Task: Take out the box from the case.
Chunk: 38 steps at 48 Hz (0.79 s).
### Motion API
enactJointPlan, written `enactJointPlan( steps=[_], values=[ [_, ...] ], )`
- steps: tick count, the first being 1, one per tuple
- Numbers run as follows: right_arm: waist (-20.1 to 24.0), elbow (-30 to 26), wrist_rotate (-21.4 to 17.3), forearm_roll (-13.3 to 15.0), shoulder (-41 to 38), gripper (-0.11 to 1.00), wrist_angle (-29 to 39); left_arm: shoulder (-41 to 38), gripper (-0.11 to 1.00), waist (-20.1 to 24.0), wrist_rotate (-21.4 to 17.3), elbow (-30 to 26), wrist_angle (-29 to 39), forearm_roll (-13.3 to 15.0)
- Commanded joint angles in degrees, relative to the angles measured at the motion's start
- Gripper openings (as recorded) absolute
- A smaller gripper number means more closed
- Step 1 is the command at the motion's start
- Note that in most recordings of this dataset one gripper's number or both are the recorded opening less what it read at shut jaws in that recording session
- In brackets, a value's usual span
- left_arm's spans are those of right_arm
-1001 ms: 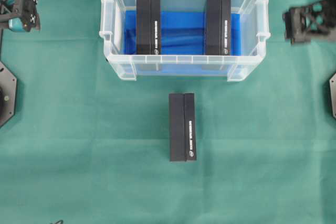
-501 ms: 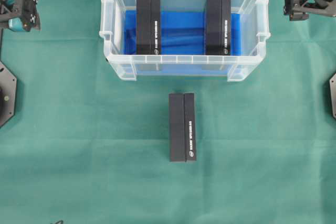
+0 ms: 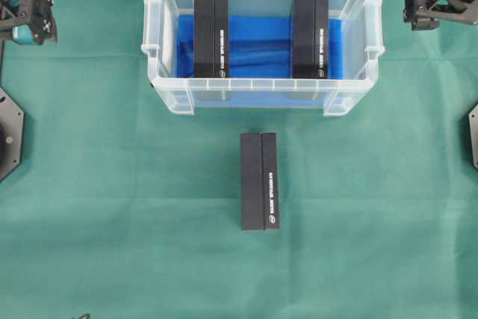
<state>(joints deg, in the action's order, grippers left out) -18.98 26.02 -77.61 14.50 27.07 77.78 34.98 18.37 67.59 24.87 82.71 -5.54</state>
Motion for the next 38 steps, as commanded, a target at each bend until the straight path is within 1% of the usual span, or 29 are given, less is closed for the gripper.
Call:
enactJointPlan(
  steps=[1, 9, 19, 30, 38],
  values=[
    [-0.09, -0.79, 0.00, 0.18, 0.18, 0.91, -0.18, 0.00, 0.92, 0.35, 0.00, -1.58, -0.35, -0.26],
    [-0.09, -0.79, 0.09, 0.26, 0.18, 0.91, -0.26, -0.62, 0.92, 0.35, 0.18, -1.85, -1.58, -0.26],
    [-0.09, -0.79, 0.09, 0.35, 0.18, 0.91, -0.26, -5.54, 0.92, 0.00, -0.09, -5.45, -1.85, -0.26],
    [-0.09, -0.70, 0.26, 0.62, 0.18, 0.91, -0.44, -13.18, 0.92, -1.41, 0.18, -12.30, -2.20, -0.26],
    [-0.09, -0.53, 0.35, 0.97, 0.18, 0.91, -0.44, -19.86, 0.92, -3.43, 0.26, -19.16, -2.37, -0.26]
  ],
)
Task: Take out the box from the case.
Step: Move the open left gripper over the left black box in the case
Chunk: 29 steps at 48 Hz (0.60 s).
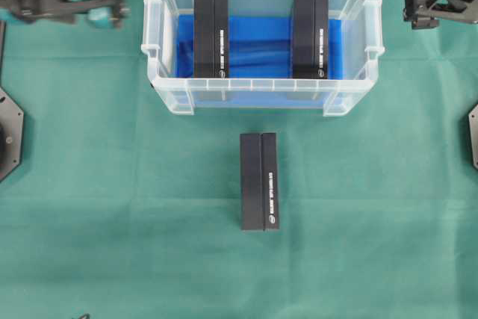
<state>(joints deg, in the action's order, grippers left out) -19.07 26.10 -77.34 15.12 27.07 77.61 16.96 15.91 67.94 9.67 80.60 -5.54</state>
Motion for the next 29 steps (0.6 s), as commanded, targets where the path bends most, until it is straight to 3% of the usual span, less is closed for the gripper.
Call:
enactJointPlan(
  steps=[1, 13, 29],
  values=[
    [0.00, -0.62, 0.09, 0.35, 0.18, 0.91, -0.26, -3.16, 0.92, -1.32, -0.09, -5.27, -0.26, -0.26],
    [0.00, -0.62, 1.14, 0.70, 0.18, 0.91, -1.14, -11.69, 0.92, -3.43, 1.41, -15.73, -0.09, -0.26],
    [0.00, -0.62, 1.85, 0.88, 0.18, 0.91, -2.02, -18.72, 0.92, -5.10, 1.76, -23.38, 0.00, -0.35]
  ],
)
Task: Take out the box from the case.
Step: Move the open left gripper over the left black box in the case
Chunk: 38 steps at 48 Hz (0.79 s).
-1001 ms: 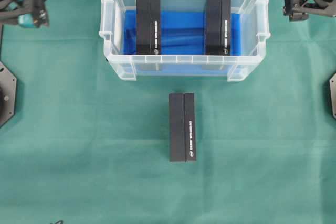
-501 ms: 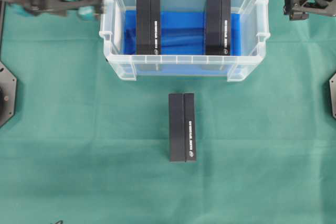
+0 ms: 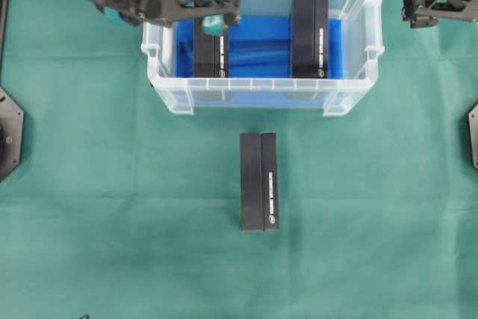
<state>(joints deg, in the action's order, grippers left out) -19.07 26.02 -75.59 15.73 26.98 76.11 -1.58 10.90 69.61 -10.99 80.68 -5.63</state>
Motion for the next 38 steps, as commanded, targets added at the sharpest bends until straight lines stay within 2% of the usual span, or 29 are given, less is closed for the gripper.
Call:
enactJointPlan(
  steps=[1, 11, 28, 38],
  values=[
    [0.00, -0.53, 0.09, 0.26, 0.26, 0.91, -0.62, -0.44, 0.92, 0.00, 0.09, -2.99, -0.09, -0.26],
    [0.00, -0.53, 0.18, 0.26, 0.26, 0.91, -1.14, -2.90, 0.92, -0.09, 0.09, -4.83, -0.09, -1.58],
    [0.00, -0.44, 0.09, 0.26, 0.26, 0.91, -1.23, -3.60, 0.92, 0.18, 0.35, -4.48, 0.26, -4.39],
    [0.00, -0.44, 0.18, 0.26, 0.26, 0.91, -1.23, -3.69, 0.92, 0.26, 0.44, -4.48, 0.79, -4.39]
  ],
)
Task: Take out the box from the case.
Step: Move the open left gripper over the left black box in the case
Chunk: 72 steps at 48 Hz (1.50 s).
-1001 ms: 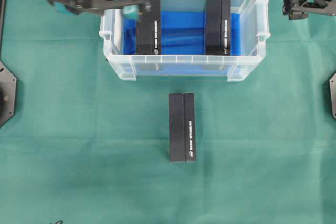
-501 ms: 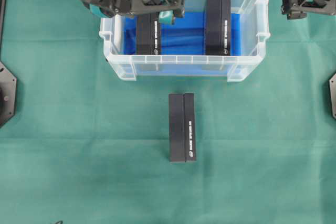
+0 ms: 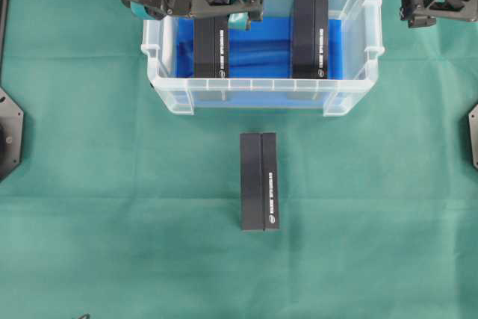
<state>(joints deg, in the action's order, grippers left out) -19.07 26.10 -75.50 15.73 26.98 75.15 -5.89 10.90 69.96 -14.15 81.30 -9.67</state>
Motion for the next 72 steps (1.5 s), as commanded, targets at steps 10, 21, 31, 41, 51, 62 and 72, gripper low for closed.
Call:
enactJointPlan(
  steps=[10, 21, 31, 41, 51, 62, 72],
  values=[
    [0.00, -0.53, 0.00, 0.26, 0.26, 0.91, -0.26, 0.62, 0.92, 0.26, 0.00, -1.32, 0.62, -0.35],
    [0.00, -0.53, 0.00, 0.26, 0.26, 0.91, -0.26, 0.62, 0.92, 0.35, 0.09, -1.32, 0.62, -0.35],
    [0.00, -0.44, 0.00, 0.26, 0.26, 0.91, -0.26, 0.88, 0.92, 0.44, 0.09, -0.88, 0.62, -0.53],
    [0.00, -0.44, 0.00, 0.26, 0.26, 0.91, -0.26, 0.88, 0.92, 0.70, 0.09, -0.53, 0.62, -0.62],
    [0.00, -0.44, 0.00, 0.26, 0.26, 0.91, -0.26, 0.79, 0.92, 0.70, 0.09, -0.44, 0.62, -0.62],
    [0.00, -0.44, 0.00, 0.26, 0.26, 0.91, -0.26, 0.62, 0.92, 0.70, 0.09, -0.35, 0.62, -0.62],
    [0.00, -0.44, 0.00, 0.26, 0.26, 0.91, -0.35, 0.62, 0.92, 0.70, 0.09, 0.18, 0.62, -0.62]
  ],
)
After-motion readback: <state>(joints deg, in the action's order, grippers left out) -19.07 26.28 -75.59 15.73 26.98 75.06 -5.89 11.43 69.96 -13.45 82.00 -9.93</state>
